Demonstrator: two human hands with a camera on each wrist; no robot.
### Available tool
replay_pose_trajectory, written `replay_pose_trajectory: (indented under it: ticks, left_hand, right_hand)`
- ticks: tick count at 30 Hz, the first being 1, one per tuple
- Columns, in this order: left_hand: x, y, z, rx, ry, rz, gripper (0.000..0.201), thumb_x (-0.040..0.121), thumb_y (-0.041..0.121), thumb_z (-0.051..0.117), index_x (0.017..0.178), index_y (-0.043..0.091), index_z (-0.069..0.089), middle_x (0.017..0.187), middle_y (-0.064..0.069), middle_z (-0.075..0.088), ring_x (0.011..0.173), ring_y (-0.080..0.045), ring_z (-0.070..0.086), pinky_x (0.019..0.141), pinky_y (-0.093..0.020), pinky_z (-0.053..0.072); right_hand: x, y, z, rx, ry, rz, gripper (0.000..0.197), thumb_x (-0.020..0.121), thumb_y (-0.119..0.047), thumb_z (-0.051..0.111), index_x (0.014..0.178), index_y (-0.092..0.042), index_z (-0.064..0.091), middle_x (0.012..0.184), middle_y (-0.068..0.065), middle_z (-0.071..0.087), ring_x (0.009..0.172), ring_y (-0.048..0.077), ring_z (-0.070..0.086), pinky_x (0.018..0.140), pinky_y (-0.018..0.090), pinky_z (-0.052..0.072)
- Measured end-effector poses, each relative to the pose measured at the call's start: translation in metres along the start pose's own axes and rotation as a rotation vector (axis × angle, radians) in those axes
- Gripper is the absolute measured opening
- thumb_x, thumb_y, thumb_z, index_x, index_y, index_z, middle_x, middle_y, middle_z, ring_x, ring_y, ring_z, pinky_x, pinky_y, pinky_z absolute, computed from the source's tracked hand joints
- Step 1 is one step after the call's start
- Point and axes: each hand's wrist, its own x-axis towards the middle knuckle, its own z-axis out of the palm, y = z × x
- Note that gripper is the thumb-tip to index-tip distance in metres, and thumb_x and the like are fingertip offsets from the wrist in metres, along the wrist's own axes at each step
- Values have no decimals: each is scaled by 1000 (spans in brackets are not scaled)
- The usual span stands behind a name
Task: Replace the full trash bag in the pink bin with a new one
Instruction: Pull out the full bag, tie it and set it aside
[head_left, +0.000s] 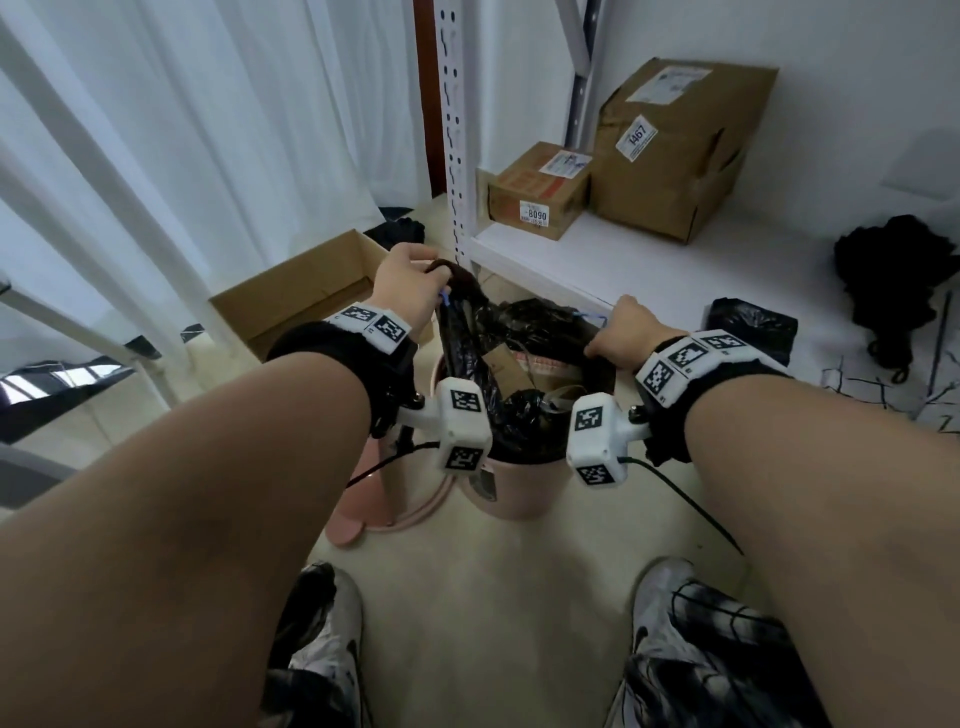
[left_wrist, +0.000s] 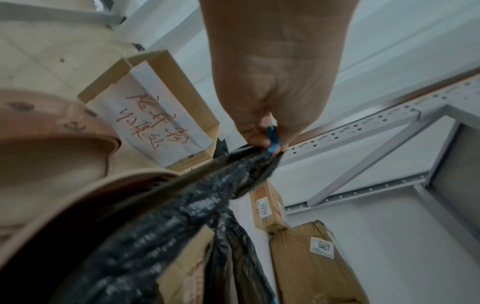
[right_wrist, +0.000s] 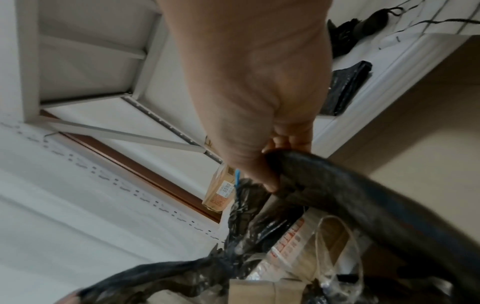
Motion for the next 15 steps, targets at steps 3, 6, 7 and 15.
replay_pose_trajectory:
  ticks: [3,6,7,15]
  left_hand:
    - [3,1,-2,209,-65,0,33,85,16,66,112,0,59,102,-13,66,85,-23,62,80,-34,53]
    - [-1,2,-7,767,-312,-12,43,82,37,68,105,1,66,95,-13,68,85,-26,63,75,-36,50]
    - [-3,4,-8,891,-356,-2,46,82,41,67,107,2,68,97,-14,69,86,-27,63,74,-36,50]
    - [-20,23,-15,606,-171,182,29,96,19,48,98,-4,65,88,-20,62,85,-33,58,69,-28,37]
  right_hand:
    - [-2,-4,-4,-79,55,-45,29,90,-21,57,77,5,56,71,13,50,81,28,49,48,29,30]
    - [-5,-8,-17,101,248,-143,29,94,-15,48,89,9,63,78,20,59,92,37,56,68,32,39]
    - [-6,-9,-22,167,297,-185,31,96,-15,45,81,7,61,81,22,60,95,38,57,72,33,38]
    - [-29,-28,-46,885,136,-101,27,85,-11,46,59,-12,41,52,7,36,38,18,37,43,20,35]
